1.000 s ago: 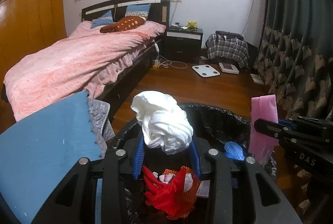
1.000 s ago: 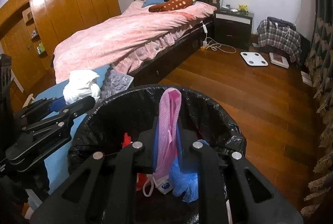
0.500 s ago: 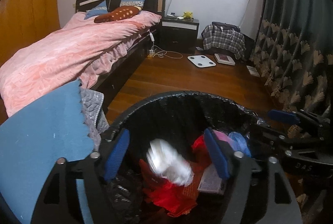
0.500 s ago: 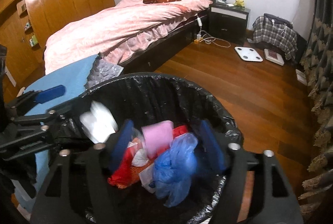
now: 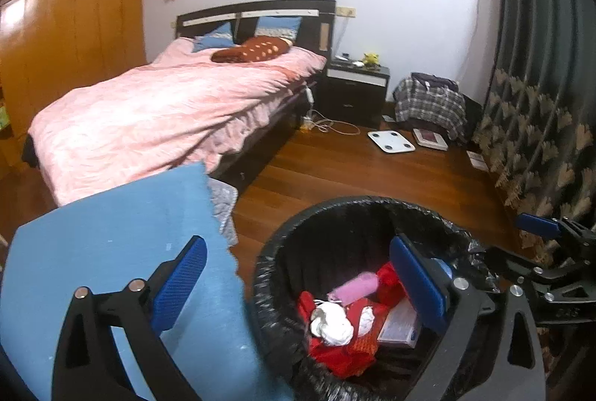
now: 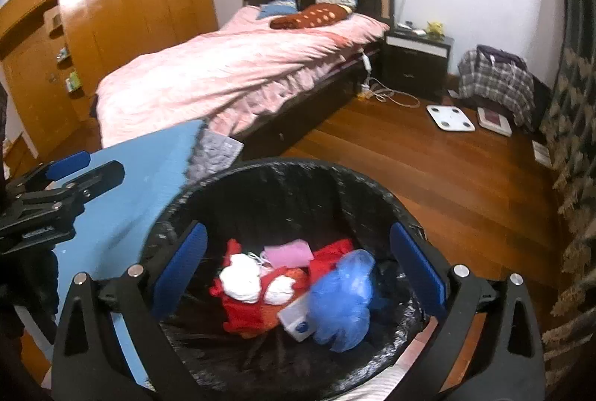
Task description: Collect trash
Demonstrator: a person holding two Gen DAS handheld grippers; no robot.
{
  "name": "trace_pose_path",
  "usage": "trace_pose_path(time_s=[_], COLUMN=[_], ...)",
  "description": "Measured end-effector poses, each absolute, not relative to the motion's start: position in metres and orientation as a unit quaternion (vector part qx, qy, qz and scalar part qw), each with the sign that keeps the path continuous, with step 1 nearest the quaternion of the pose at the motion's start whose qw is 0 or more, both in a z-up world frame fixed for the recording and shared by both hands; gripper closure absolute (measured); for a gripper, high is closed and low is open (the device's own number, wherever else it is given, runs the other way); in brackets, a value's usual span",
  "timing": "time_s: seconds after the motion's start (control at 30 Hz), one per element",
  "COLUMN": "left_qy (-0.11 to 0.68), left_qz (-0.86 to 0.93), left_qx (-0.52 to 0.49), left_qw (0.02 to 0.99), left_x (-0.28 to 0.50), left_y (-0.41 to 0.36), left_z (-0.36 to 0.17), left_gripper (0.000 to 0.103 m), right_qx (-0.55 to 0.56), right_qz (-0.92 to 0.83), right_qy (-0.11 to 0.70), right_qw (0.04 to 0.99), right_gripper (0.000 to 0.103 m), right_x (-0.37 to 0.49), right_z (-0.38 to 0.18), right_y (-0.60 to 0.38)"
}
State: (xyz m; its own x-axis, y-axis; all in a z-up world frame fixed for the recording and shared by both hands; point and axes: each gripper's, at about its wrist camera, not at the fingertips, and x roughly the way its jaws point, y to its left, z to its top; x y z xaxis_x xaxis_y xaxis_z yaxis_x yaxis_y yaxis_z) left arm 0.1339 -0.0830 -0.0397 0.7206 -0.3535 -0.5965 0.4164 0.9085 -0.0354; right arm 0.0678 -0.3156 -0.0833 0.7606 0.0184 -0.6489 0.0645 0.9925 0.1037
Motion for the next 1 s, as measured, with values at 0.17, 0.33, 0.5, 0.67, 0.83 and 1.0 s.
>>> trace_pose_path(time_s=[0.17,0.33,0.5,0.67,0.83,1.0], left_qy=[0.301,0.294,0.285,0.277,0.269,0.265], left_qz=[-0.187,-0.170,-0.165,-0.162,-0.160,-0.161], left_qx=[0.045,0.042,0.039,0.035,0.031,0.028], left_qw=[0.934,0.940,0.943,0.946,0.949,0.950], left_x=[0.115,0.096,0.077,0.063,0.053,0.048], left_y=[-0.062,-0.047,-0.036,-0.029,-0.026,-0.023], left_z=[-0.024,-0.012,-0.005,0.002,0.007,0.008], left_gripper=[0.006,0.006,0.006,0.006,0.006,0.006], right_qx=[0.057,0.051,0.059,0.056,0.045,0.040], right_qz=[0.004,0.023,0.037,0.046,0.050,0.050], right_qy=[0.329,0.319,0.310,0.306,0.302,0.297], right_qw=[0.943,0.946,0.948,0.949,0.951,0.953], right_gripper=[0.006,0.006,0.006,0.006,0.006,0.006], right_x=[0.056,0.045,0.034,0.027,0.021,0.018], right_z=[-0.058,-0.035,-0.022,-0.015,-0.010,-0.007], right_y=[-0.300,-0.282,-0.271,-0.261,-0.253,-0.251])
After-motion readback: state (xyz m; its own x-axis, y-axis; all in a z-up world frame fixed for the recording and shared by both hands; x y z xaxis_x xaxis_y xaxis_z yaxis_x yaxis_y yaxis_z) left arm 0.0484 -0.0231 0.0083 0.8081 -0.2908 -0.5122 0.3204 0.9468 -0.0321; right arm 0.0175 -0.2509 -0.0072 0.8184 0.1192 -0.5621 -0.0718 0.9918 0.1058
